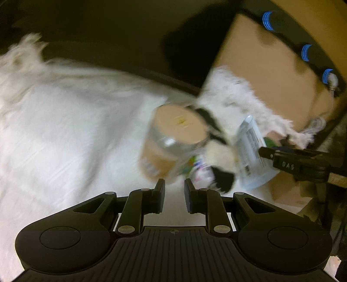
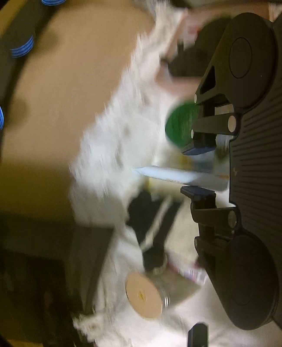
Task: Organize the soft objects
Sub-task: 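Grasp the black-and-white striped sock with the left tool and lift it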
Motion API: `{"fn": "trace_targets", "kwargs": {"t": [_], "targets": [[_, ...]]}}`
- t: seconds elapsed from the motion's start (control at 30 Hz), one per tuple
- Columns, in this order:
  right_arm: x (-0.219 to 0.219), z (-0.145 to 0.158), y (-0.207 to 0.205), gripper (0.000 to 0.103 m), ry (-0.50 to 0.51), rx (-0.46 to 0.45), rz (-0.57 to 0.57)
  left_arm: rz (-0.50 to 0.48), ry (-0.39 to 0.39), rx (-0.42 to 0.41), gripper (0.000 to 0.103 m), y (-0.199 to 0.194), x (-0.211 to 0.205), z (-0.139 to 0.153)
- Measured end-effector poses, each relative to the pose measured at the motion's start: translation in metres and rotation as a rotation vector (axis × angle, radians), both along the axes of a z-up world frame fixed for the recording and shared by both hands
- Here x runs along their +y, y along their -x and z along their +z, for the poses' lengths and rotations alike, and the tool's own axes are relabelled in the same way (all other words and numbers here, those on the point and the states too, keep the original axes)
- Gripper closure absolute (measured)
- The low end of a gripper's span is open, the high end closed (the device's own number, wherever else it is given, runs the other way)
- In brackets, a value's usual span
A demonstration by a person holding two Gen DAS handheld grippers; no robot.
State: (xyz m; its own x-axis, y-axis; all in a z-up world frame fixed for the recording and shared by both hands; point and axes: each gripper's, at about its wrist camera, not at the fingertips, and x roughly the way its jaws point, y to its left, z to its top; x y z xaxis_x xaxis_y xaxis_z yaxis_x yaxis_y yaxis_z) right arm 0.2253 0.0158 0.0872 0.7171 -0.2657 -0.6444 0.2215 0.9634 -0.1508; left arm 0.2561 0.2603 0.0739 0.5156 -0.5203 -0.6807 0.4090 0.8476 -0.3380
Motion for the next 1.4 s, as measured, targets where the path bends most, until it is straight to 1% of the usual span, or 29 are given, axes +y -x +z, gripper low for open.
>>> {"fn": "trace_targets", "kwargs": {"t": [0.03,0.13,0.23,0.3,0.4,0.47,0.53,0.57,0.63,0.7,0.77,0.83,0.87,0.93,1.0,1.07,1.13,1.2,1.23,1.27,1.3,1.33,1.4], "targets": [[-0.006,0.001,0.004,0.076,0.016,0.004,-0.025,-0.028,0.011,-0.017,0.082,0.000,-0.007,0.004],[-0.024,0.002,0.017,0.076,-0.040,0.005,-0.037,-0.109,0.021,-0.067,0.082,0.000,-0.029,0.019],[-0.026,-0.003,0.026,0.076,-0.057,0.007,-0.027,-0.152,-0.001,-0.105,0.082,-0.003,-0.052,0.031],[-0.025,-0.007,0.030,0.076,-0.077,0.007,-0.019,-0.161,-0.027,-0.131,0.082,-0.010,-0.065,0.038],[-0.022,-0.008,0.037,0.075,-0.098,-0.008,-0.004,-0.124,-0.089,-0.151,0.082,-0.033,-0.081,0.046],[-0.022,-0.004,0.044,0.073,-0.138,-0.032,0.028,-0.103,-0.140,-0.126,0.082,-0.052,-0.091,0.048],[-0.023,-0.003,0.048,0.067,-0.174,-0.039,0.046,-0.092,-0.172,-0.101,0.082,-0.068,-0.102,0.047],[-0.024,-0.003,0.052,0.067,-0.187,-0.041,0.049,-0.099,-0.191,-0.079,0.082,-0.077,-0.110,0.045],[-0.027,-0.004,0.061,0.061,-0.207,-0.047,0.060,-0.121,-0.227,-0.032,0.082,-0.093,-0.124,0.041],[-0.028,-0.007,0.071,0.058,-0.220,-0.049,0.065,-0.148,-0.291,0.021,0.082,-0.110,-0.140,0.033],[-0.028,-0.012,0.081,0.058,-0.231,-0.041,0.064,-0.148,-0.379,0.054,0.082,-0.122,-0.154,0.024],[-0.030,-0.016,0.090,0.058,-0.238,-0.038,0.065,-0.147,-0.425,0.071,0.082,-0.128,-0.161,0.015],[-0.031,-0.018,0.094,0.058,-0.239,-0.038,0.062,-0.145,-0.434,0.086,0.082,-0.131,-0.164,0.011],[-0.033,-0.021,0.102,0.058,-0.244,-0.036,0.052,-0.119,-0.436,0.104,0.082,-0.136,-0.166,0.005],[-0.036,-0.023,0.107,0.058,-0.249,-0.031,0.041,-0.103,-0.440,0.094,0.082,-0.139,-0.169,0.003],[-0.041,-0.026,0.110,0.058,-0.254,-0.025,0.030,-0.097,-0.441,0.104,0.082,-0.144,-0.171,0.000],[-0.044,-0.028,0.114,0.058,-0.255,-0.022,0.021,-0.080,-0.411,0.139,0.082,-0.149,-0.169,-0.003],[-0.048,-0.029,0.116,0.057,-0.258,-0.023,0.015,-0.061,-0.357,0.185,0.082,-0.154,-0.163,-0.005],[-0.050,-0.030,0.116,0.056,-0.263,-0.022,0.012,-0.061,-0.312,0.222,0.080,-0.157,-0.158,-0.006],[-0.052,-0.032,0.117,0.055,-0.268,-0.020,0.007,-0.062,-0.275,0.251,0.075,-0.158,-0.155,-0.006],[-0.053,-0.033,0.116,0.055,-0.275,-0.015,0.002,-0.065,-0.236,0.269,0.064,-0.157,-0.153,-0.004],[-0.055,-0.034,0.115,0.055,-0.281,-0.010,-0.002,-0.076,-0.197,0.281,0.057,-0.155,-0.151,-0.002],[-0.057,-0.037,0.114,0.055,-0.287,-0.004,-0.004,-0.115,-0.134,0.285,0.056,-0.147,-0.153,0.006]]}}
